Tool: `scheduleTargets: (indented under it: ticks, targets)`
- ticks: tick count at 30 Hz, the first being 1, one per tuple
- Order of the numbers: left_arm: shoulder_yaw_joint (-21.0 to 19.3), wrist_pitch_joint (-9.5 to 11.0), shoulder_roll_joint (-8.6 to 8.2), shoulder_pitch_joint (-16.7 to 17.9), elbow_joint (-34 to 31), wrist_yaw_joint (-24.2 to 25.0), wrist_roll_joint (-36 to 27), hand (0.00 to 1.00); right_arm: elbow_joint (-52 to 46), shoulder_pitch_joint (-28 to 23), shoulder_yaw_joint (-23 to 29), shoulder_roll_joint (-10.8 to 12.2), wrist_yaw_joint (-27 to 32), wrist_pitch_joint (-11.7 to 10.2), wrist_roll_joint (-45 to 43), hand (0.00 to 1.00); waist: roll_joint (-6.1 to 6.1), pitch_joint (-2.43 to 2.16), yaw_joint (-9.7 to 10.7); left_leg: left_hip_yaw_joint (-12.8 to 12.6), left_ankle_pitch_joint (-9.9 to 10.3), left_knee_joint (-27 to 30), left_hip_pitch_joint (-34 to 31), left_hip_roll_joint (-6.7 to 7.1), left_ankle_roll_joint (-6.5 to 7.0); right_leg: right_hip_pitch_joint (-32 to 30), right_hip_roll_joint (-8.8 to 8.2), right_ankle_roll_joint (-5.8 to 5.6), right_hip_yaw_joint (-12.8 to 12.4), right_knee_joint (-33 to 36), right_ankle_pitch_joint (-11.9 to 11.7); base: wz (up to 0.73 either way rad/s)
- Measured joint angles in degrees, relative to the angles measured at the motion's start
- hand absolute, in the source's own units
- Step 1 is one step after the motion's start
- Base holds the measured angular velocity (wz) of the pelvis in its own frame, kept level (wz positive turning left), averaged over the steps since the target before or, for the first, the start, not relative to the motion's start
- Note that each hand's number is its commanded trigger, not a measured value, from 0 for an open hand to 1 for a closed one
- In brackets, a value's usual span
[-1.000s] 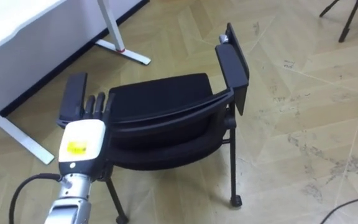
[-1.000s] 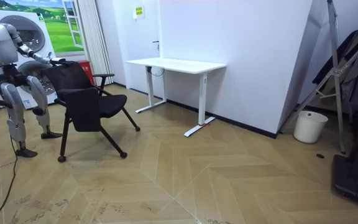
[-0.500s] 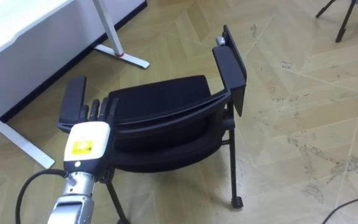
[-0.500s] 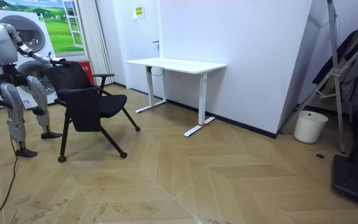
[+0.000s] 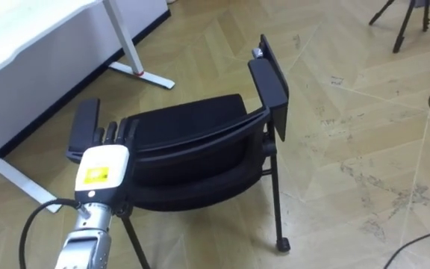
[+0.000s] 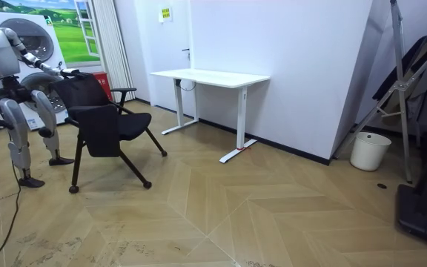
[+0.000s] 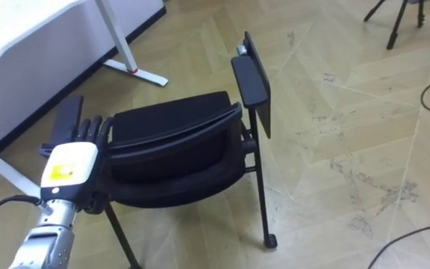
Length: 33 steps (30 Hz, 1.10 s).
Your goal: Push chair
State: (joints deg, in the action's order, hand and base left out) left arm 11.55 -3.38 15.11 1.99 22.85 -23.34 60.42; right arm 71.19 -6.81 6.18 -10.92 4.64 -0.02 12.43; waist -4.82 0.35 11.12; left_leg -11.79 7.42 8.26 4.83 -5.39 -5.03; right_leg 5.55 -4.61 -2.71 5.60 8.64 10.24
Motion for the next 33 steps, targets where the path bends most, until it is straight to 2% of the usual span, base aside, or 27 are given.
scheduleTargets:
  ticks: [5, 9, 12, 13, 17, 24, 31, 33]
  targets:
    - [-0.39, -1.35, 0.29, -0.57, 0.31, 0.05, 0.04, 1.00, -0.08, -0.16, 0.41, -0.06, -0.48, 0.16, -1.62, 0.00, -0.02, 0.00, 0.93, -0.78, 0.00, 0.00, 0.45, 0.00, 0.00, -0.02, 0.00, -0.04, -0.70, 0.09, 0.00, -0.06]
    - [-0.37, -1.85, 1.22, -1.62, 0.40, 0.34, 0.03, 1.00, -0.11, -0.06, 0.43, -0.09, -0.43, 0.17, -1.55, 0.00, -0.11, -0.03, 1.39, -0.85, 0.00, 0.00, 0.40, 0.00, 0.00, -0.04, -0.01, -0.05, -0.75, 0.02, 0.00, 0.00]
    - [-0.24, -2.49, 1.42, -2.44, 1.04, 0.48, 0.36, 1.00, -0.16, 0.03, 0.61, -0.10, -0.32, 0.14, -1.51, 0.00, -0.43, -0.17, 2.51, -0.86, 0.00, -0.18, 0.34, 0.04, 0.00, 0.05, 0.00, -0.06, -0.77, 0.08, -0.06, 0.00]
    - [-0.18, -2.19, 1.40, -1.86, 1.02, -0.32, 0.43, 1.00, -0.09, -0.22, 0.82, -0.11, -0.04, 0.14, -1.53, 0.00, -0.61, -0.27, 2.62, -0.86, 0.00, -0.41, 0.46, 0.05, 0.00, 0.06, 0.00, -0.05, -0.80, 0.11, -0.07, 0.00]
    - [0.01, -0.49, 1.41, -1.92, 1.16, -0.97, 1.09, 1.00, -0.09, 0.36, 0.84, 0.06, 0.20, 0.10, -1.44, 0.00, -0.76, -0.10, 2.61, -0.87, 0.00, -0.91, 0.66, 0.09, 0.00, 0.07, 0.00, -0.05, -0.72, 0.11, -0.07, 0.00]
    - [-0.02, 0.05, 1.43, -2.06, 1.19, -1.21, 0.91, 1.00, -0.25, 1.15, 0.82, 0.08, 2.11, -0.30, -2.04, 0.00, -0.56, 0.04, 2.56, -1.05, 0.01, -0.91, 0.53, 0.12, 0.01, -0.10, 0.00, -0.13, -1.00, -0.01, -0.02, 0.00]
    - [-0.02, 1.53, 2.70, -2.07, 1.47, -3.11, -0.18, 1.00, -3.31, 1.64, 3.38, -0.50, 11.50, -0.22, -16.84, 0.00, 0.12, 0.08, 2.58, -1.04, 0.00, -0.80, -0.19, 0.17, 0.03, -0.82, 0.00, -0.15, -0.96, 0.30, -0.01, 0.00]
    - [-0.02, 1.66, 3.29, -2.10, 0.85, -3.08, -0.19, 1.00, -7.21, 1.75, 4.60, -0.75, 14.56, -0.19, -21.52, 0.00, 0.65, 0.31, 2.54, -1.04, -0.01, -0.76, -0.31, 0.16, 0.04, -1.08, 0.00, -0.15, -0.94, 0.49, -0.01, -0.02]
